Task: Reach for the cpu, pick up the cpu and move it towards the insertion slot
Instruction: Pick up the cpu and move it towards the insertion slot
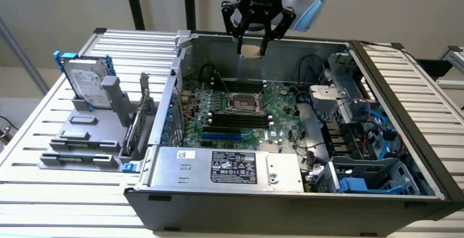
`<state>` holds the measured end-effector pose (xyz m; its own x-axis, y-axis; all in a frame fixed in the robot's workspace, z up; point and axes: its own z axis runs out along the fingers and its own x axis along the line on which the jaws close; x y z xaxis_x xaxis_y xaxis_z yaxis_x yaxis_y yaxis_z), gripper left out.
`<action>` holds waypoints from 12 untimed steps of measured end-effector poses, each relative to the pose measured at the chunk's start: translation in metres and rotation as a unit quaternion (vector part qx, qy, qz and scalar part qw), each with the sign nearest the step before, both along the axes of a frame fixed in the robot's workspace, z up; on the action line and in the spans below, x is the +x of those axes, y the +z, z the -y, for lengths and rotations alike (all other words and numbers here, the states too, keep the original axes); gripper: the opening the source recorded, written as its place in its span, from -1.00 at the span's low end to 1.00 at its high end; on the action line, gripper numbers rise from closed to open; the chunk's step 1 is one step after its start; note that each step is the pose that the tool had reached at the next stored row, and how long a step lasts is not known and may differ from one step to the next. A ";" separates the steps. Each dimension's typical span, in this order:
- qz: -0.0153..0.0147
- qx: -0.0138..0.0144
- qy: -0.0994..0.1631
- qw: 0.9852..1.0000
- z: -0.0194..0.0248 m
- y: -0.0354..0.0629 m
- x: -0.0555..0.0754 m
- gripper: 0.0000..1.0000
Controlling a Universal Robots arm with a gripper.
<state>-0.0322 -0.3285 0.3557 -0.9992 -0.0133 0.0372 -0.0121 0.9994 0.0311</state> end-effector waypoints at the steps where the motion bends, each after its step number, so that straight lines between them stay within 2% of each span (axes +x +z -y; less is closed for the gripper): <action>1: 0.001 0.000 0.000 1.000 -0.0003 -0.0006 0.000 0.08; 12: 0.002 0.000 0.000 1.000 -0.0021 -0.0014 0.000 0.08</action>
